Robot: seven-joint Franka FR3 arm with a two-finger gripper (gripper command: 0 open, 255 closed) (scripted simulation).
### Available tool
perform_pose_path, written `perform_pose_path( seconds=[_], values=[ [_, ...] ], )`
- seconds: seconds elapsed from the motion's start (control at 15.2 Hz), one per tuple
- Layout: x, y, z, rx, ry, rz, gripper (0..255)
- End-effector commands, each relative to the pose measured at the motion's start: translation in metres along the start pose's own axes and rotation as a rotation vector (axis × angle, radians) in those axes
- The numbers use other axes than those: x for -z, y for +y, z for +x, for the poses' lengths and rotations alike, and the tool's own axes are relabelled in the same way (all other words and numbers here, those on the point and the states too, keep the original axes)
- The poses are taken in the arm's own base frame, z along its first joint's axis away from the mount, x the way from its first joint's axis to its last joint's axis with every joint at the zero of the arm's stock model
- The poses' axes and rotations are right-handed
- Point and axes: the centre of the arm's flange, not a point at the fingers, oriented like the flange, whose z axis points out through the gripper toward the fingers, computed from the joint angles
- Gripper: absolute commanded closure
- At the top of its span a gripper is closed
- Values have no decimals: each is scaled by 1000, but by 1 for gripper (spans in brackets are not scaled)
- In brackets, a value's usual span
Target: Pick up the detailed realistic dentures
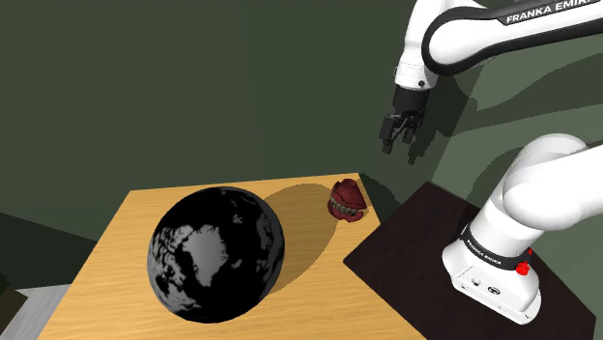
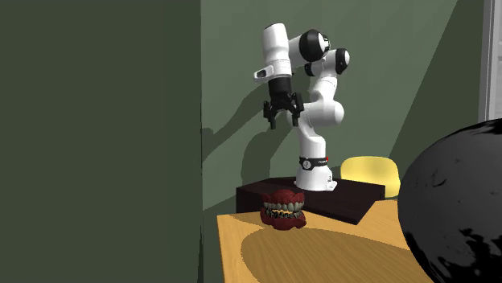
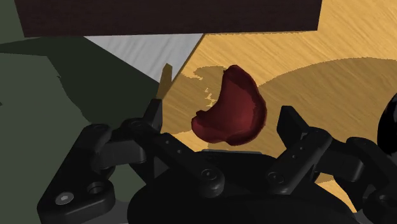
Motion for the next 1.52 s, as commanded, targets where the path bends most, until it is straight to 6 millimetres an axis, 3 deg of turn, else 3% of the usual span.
perform_pose_path(
  seconds=[0.0,0.73,1.25,1.39,1.45],
  values=[
    [-25,-3,1,19,25,29,0],
    [-164,-21,17,124,140,184,0],
    [-207,-18,20,126,143,187,0],
    [-207,-18,20,126,143,187,0],
    [-208,-17,20,126,143,187,255]
  ],
)
